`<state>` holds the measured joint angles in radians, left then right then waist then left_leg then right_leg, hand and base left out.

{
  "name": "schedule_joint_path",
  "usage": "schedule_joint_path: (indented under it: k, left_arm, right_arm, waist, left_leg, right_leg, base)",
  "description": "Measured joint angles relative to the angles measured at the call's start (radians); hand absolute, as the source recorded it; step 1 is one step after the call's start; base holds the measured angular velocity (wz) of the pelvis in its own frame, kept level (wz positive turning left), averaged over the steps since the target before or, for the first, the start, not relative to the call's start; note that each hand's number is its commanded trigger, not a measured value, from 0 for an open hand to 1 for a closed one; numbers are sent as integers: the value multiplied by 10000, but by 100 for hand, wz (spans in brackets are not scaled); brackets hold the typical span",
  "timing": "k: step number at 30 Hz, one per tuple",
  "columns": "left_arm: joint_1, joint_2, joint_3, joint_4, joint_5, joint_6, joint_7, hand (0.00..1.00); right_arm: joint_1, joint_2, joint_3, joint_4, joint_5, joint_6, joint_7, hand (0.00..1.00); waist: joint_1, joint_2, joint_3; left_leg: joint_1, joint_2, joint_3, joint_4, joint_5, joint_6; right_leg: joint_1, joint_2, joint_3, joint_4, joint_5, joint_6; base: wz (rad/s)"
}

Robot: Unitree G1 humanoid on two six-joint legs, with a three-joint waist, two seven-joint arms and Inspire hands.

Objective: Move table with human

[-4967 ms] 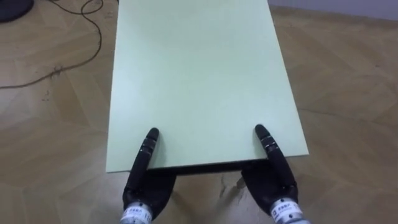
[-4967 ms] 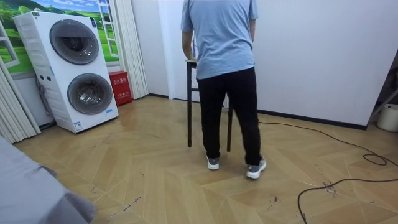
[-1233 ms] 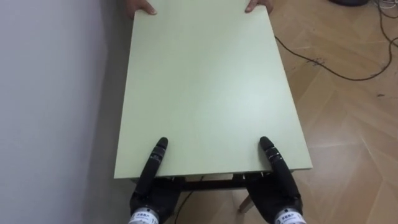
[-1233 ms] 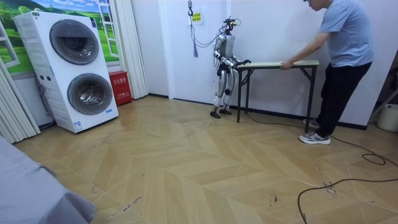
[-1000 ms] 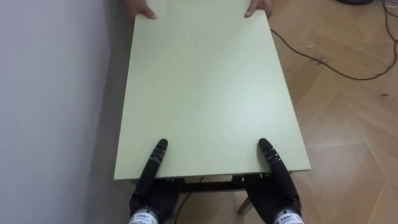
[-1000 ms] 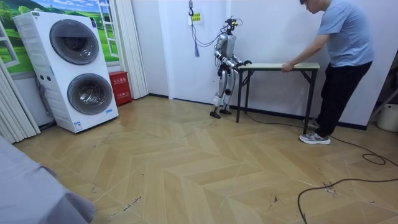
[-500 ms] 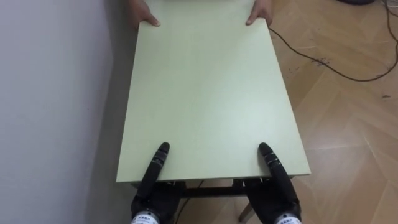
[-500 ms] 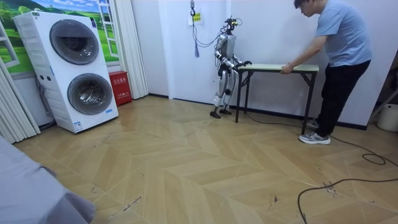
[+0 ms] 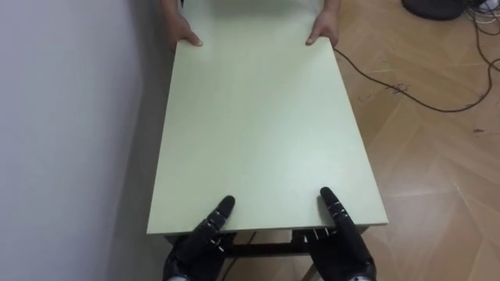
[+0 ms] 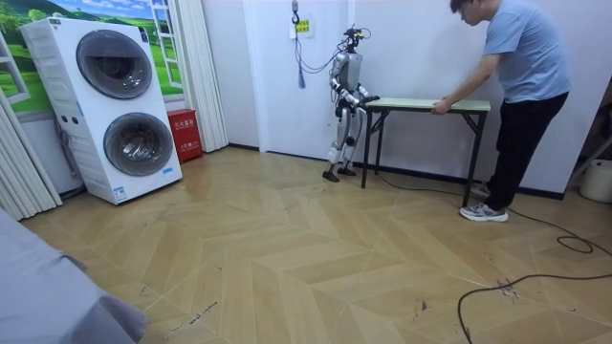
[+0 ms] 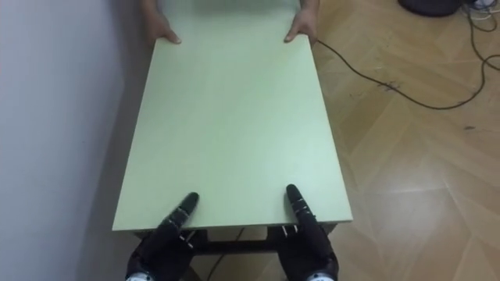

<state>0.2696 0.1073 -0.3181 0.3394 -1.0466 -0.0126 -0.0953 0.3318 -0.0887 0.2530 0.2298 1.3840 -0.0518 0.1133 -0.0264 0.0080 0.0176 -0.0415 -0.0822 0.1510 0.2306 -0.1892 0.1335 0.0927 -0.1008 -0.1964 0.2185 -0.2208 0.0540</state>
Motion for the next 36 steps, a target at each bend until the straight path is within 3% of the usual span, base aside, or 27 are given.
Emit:
schedule_joint_path:
  k: [8, 23, 29, 36]
  left_arm:
    - [-138, 34, 215, 150, 416, 199, -163, 0]
    - [-502, 50, 208, 1274, 730, 12, -618, 0]
    - [-209, 76, -21, 2115, 1406, 573, -618, 0]
    - [-146, 148, 34, 2343, 1456, 585, -626, 0]
  right_arm:
    - [-4, -20, -126, 153, -139, 292, 271, 0]
    - [-130, -186, -130, 313, -157, 312, 1254, 0]
    - [-148, -298, -127, 493, -484, 497, 1779, 0]
    - [-226, -336, -165, 1108, -1797, 767, 2700, 0]
  waist:
    - [-41, 50, -41]
    - [-48, 17, -75]
    - [-181, -18, -70]
    - [-201, -116, -131]
  left_leg:
    - [3, 3, 29, -7, 2, 6]
    - [191, 15, 75, -55, 0, 2]
    - [74, 16, 77, -58, 0, 3]
    - [148, 19, 92, -60, 1, 2]
  right_leg:
    - [70, 2, 26, 12, 0, 1]
    - [224, 15, 50, 3, 0, 1]
    - [55, 14, 23, 0, 3, 5]
    - [73, 12, 34, 0, 2, 5]
  base:
    - [-1]
    - [0]
    - [0]
    - [0]
